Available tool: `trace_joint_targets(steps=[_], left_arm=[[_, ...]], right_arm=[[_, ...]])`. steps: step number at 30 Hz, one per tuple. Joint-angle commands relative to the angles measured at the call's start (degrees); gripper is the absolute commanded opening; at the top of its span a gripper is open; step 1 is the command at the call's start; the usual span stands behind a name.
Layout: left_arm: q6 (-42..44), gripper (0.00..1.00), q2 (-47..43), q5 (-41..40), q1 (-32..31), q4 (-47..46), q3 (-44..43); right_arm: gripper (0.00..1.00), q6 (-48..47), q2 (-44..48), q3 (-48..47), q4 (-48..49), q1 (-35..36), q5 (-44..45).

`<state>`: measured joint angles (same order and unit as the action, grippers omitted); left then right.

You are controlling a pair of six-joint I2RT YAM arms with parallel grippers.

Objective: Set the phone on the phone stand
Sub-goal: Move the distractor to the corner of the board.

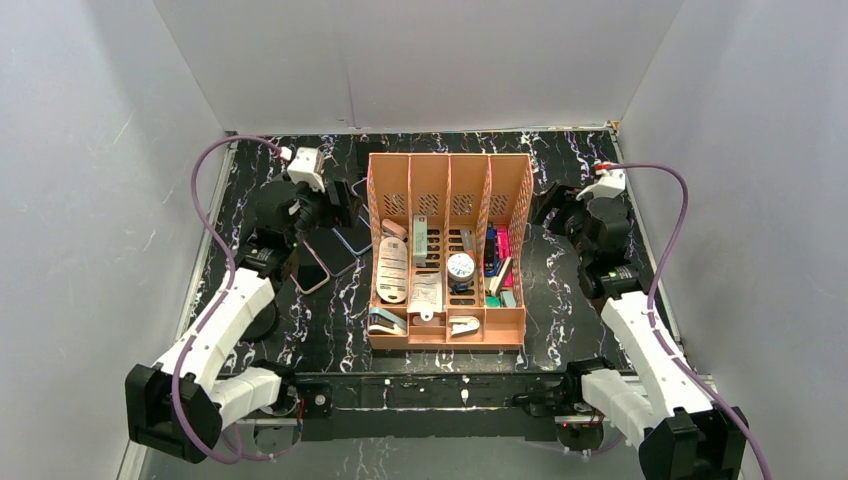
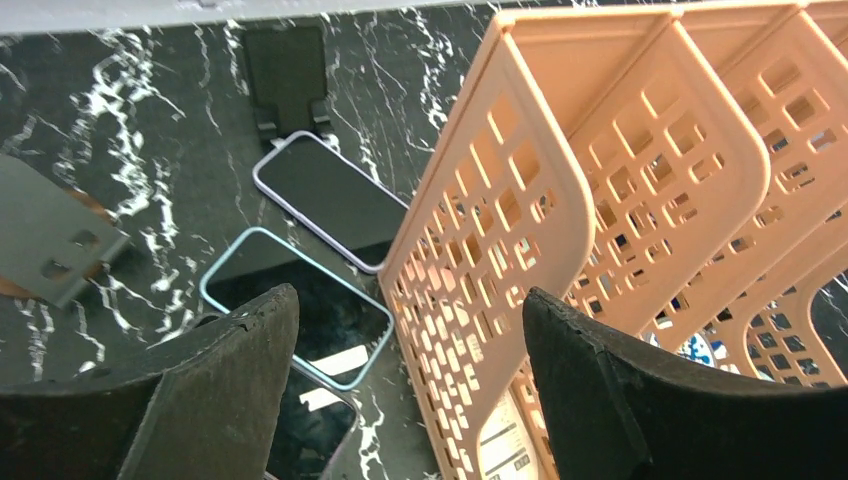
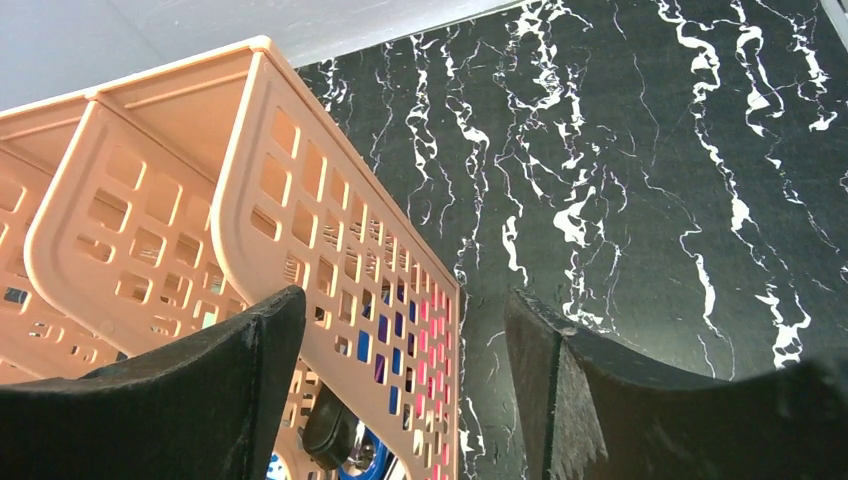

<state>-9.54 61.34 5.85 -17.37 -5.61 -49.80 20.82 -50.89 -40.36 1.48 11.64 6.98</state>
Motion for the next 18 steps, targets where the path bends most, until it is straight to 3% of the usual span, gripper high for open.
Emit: trace_joint_targets(steps=[1,4,8,14,18], left_arm=[[-3.9,0.80,0.1,5.5,0.0,-5.4,2.3],[-2.8,0.80,-0.9,10.5,0.0,-7.2,3.3],[-0.6,0.82,-6.2,10.9,0.0,-8.8,5.2],[-3.5,0.84,-5.1,19.3,0.0,-12.9,8.2],[-9.2,0.84,-4.7,21.7,0.0,-22.6,13.2]], right_arm=[[0.79,0.2,0.0,0.2,5.9,0.4,-1.0],[0.79,0.6,3.1,2.7,9.0,1.0,-1.5],[0.80,0.4,11.0,9.1,18.0,1.1,-2.2],[0.80,-0.6,7.7,7.6,14.9,1.5,-4.8],[0.80,0.2,7.6,8.5,17.0,1.8,-6.2]])
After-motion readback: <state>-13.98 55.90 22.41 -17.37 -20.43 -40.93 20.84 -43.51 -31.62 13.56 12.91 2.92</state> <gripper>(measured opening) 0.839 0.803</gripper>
